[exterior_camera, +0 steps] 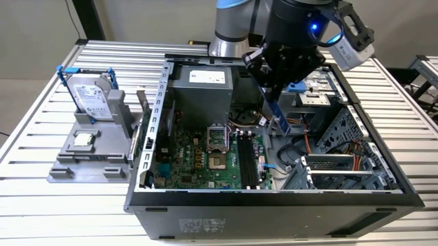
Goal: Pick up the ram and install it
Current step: 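Insert the ram into the slot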
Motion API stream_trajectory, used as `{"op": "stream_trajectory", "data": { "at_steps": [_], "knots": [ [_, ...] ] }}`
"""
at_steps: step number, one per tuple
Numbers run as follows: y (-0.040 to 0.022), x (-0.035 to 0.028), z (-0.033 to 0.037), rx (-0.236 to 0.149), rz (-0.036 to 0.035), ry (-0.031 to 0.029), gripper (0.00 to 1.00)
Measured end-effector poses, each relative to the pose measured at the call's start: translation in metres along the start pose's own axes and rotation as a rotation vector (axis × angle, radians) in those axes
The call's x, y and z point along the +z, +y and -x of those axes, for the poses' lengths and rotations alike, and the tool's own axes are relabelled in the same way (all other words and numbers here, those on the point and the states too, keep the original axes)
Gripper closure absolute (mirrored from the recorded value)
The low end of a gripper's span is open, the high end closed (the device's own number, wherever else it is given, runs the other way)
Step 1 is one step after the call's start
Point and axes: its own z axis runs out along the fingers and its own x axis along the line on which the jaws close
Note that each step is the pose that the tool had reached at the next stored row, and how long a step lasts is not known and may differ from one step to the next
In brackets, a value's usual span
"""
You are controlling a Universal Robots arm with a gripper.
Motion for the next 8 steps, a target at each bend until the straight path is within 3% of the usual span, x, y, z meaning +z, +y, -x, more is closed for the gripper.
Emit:
{"op": "stream_trajectory", "data": {
  "at_steps": [8],
  "knots": [
    [-0.0012, 0.007, 0.0053, 0.005, -0.0001, -0.0002, 1.0]
  ]
}}
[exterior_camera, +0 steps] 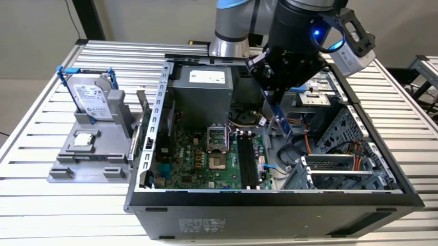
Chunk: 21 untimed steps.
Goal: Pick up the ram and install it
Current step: 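Insert the ram into the slot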
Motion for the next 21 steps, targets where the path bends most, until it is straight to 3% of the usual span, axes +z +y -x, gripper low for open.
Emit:
{"op": "stream_trajectory", "data": {
  "at_steps": [12, 21],
  "knots": [
    [0.0001, 0.0035, 0.0003, 0.0, 0.0008, -0.0005, 1.0],
    [0.0018, 0.0115, 0.0004, 0.0, -0.0021, -0.0001, 1.0]
  ]
}}
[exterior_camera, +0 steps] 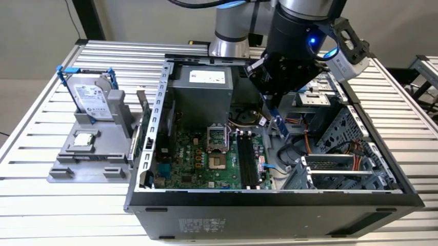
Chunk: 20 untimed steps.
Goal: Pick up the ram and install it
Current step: 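Insert the ram into the slot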
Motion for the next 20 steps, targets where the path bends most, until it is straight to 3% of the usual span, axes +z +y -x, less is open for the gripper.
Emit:
{"op": "stream_trajectory", "data": {
  "at_steps": [4, 15, 20],
  "knots": [
    [0.0023, 0.003, 0.0003, 0.0, -0.0063, 0.0011, 1.0],
    [0.0094, 0.0112, 0.0014, -0.001, -0.0346, 0.006, 1.0],
    [0.0103, 0.0149, 0.0015, -0.001, -0.0438, 0.0076, 1.0]
  ]
}}
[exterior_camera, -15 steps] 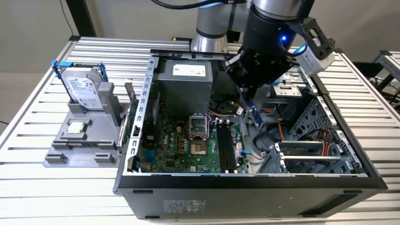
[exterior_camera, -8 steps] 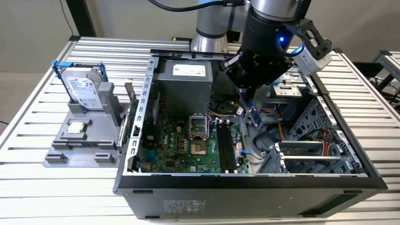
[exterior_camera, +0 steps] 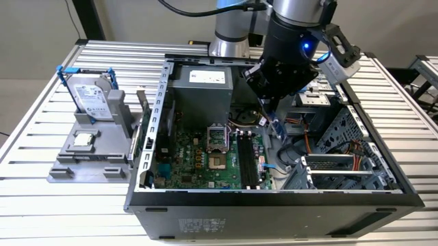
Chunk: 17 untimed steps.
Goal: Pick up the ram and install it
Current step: 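Insert the ram into the slot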
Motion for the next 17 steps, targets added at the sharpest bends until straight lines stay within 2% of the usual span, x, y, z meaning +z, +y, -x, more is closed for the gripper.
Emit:
{"op": "stream_trajectory", "data": {
  "at_steps": [12, 17],
  "knots": [
    [0.0033, 0.0087, 0.0004, 0.0, -0.0204, 0.0035, 1.0],
    [0.0043, 0.0115, 0.0005, -0.001, -0.0255, 0.0045, 1.0]
  ]
}}
